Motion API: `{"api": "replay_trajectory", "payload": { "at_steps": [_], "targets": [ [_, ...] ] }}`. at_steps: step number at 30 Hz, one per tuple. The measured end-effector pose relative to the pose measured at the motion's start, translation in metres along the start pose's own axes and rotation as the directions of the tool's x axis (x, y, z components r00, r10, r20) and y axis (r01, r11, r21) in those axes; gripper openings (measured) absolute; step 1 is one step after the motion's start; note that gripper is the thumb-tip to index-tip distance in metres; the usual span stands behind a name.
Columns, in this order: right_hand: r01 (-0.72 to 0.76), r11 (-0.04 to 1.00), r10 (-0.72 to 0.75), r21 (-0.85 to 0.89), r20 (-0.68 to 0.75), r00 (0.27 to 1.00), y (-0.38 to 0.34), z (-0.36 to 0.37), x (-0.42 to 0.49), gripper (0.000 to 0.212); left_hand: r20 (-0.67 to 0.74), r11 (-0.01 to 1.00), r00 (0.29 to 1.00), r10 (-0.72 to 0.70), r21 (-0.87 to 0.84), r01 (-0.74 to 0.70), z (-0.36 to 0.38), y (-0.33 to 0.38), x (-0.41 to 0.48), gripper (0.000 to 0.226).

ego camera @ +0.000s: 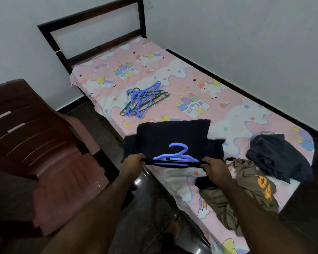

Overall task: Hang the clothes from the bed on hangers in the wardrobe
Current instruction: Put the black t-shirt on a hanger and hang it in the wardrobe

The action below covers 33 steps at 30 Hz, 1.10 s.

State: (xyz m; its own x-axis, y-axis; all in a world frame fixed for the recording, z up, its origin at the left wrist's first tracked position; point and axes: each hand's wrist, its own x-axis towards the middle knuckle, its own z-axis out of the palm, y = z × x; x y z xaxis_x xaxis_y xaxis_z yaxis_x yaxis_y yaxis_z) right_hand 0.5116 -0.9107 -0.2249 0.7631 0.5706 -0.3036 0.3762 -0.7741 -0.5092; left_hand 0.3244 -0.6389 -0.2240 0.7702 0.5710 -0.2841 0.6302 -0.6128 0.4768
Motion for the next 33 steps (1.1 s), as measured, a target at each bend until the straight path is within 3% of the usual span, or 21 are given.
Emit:
{"api": "replay_trajectory", "payload": {
  "at_steps": [11,18,22,25,29,31,33],
  "targets": [
    [0.099,0.991,-0.104,-0.088,-0.053,0.993,-0.066,-0.009,-0.019,0.009,0.211,0.996,0.976,0.054,0.059,-0.067,-0.048,-0.04,-0.03,0.023],
    [0.3,0.911,-0.309,-0.281,0.015,0.951,-0.19,-0.04,-0.045,0.017,0.194,0.997,0.98,0.051,-0.065,-0.039,-0.124,-0.094,-0.096,0.027],
    [0.464,0.81,-0.466,-0.359,0.087,0.88,-0.286,-0.055,-0.063,0.021,0.166,0.981,0.986,0.032,-0.196,0.001,-0.187,-0.134,-0.154,0.014],
    [0.563,0.743,-0.538,-0.362,0.177,0.824,-0.363,-0.048,-0.082,0.023,0.136,0.941,0.99,-0.035,-0.33,0.079,-0.229,-0.172,-0.209,0.021],
    [0.688,0.641,-0.598,-0.339,0.342,0.725,-0.457,-0.013,-0.109,0.014,0.117,0.916,0.979,-0.166,-0.349,0.197,-0.278,-0.229,-0.287,0.013],
    [0.744,0.581,-0.639,-0.33,0.38,0.668,-0.496,0.01,-0.118,0.01,0.034,0.902,0.971,-0.235,-0.364,0.231,-0.295,-0.259,-0.323,0.012],
    [0.795,0.527,-0.716,-0.3,0.347,0.606,-0.534,0.041,-0.126,0.015,-0.161,0.885,0.937,-0.309,-0.408,0.222,-0.308,-0.29,-0.359,0.018]
  ]
}}
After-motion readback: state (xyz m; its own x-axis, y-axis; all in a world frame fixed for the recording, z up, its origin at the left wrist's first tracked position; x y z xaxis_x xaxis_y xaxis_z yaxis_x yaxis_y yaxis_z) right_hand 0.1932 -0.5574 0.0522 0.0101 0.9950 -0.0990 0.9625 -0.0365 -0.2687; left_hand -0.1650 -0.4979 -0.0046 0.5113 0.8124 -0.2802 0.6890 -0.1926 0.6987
